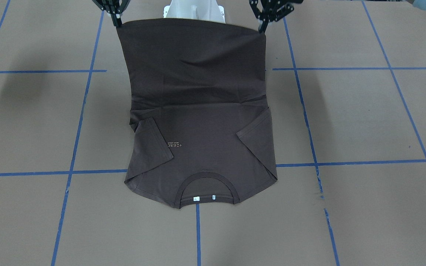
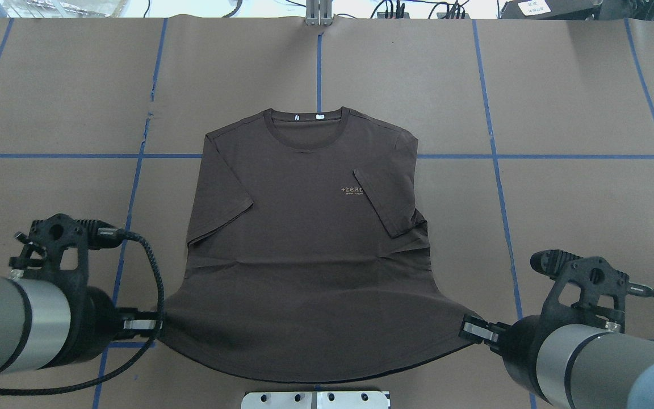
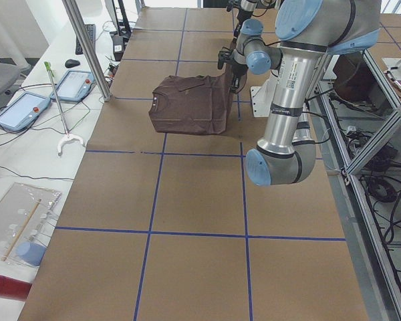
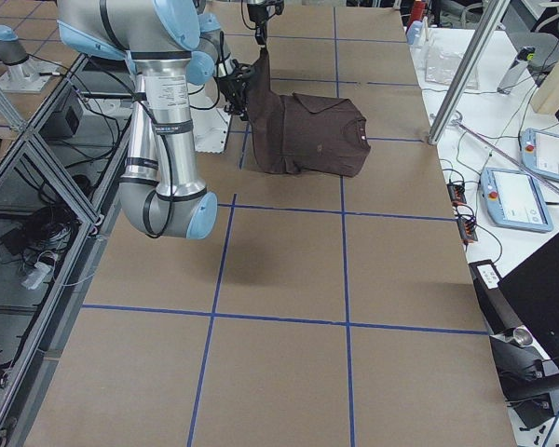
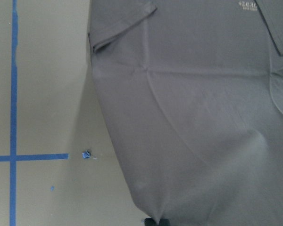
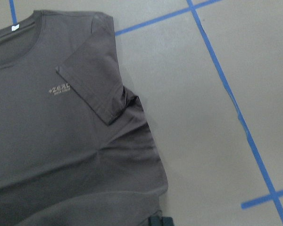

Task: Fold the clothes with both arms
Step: 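Lift the hem with both grippers and pull it toward the robot, then carry the hem with both grippers over the collar, folding the shirt in half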

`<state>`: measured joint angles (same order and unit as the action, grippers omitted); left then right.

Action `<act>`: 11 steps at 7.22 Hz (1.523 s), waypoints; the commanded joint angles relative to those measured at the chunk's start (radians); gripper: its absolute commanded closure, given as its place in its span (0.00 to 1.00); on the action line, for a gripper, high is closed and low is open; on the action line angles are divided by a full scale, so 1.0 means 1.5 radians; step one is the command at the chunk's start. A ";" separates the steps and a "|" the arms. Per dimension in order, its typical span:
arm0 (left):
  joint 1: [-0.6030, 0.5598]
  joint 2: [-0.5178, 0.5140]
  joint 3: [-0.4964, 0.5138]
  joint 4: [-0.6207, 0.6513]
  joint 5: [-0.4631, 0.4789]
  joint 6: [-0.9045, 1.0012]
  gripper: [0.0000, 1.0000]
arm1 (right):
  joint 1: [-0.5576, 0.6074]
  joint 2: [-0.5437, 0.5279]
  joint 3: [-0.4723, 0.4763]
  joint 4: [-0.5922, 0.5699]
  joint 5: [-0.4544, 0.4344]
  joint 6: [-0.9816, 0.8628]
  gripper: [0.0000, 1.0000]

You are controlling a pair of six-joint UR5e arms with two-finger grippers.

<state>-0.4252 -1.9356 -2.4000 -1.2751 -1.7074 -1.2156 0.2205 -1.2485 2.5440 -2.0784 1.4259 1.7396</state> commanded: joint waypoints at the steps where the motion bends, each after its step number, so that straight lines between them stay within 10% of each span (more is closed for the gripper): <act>1: -0.118 -0.053 0.166 -0.072 -0.002 0.124 1.00 | 0.144 0.085 -0.144 0.006 0.059 -0.084 1.00; 5: -0.193 -0.098 0.391 -0.253 -0.001 0.167 1.00 | 0.242 0.106 -0.395 0.256 0.063 -0.134 1.00; 11: -0.196 -0.156 0.629 -0.433 0.005 0.168 1.00 | 0.283 0.182 -0.660 0.423 0.063 -0.151 1.00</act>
<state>-0.7196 -2.1624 -1.4865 -1.9111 -1.7010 -0.9636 0.6420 -0.9875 1.5968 -1.4642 1.5195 1.5133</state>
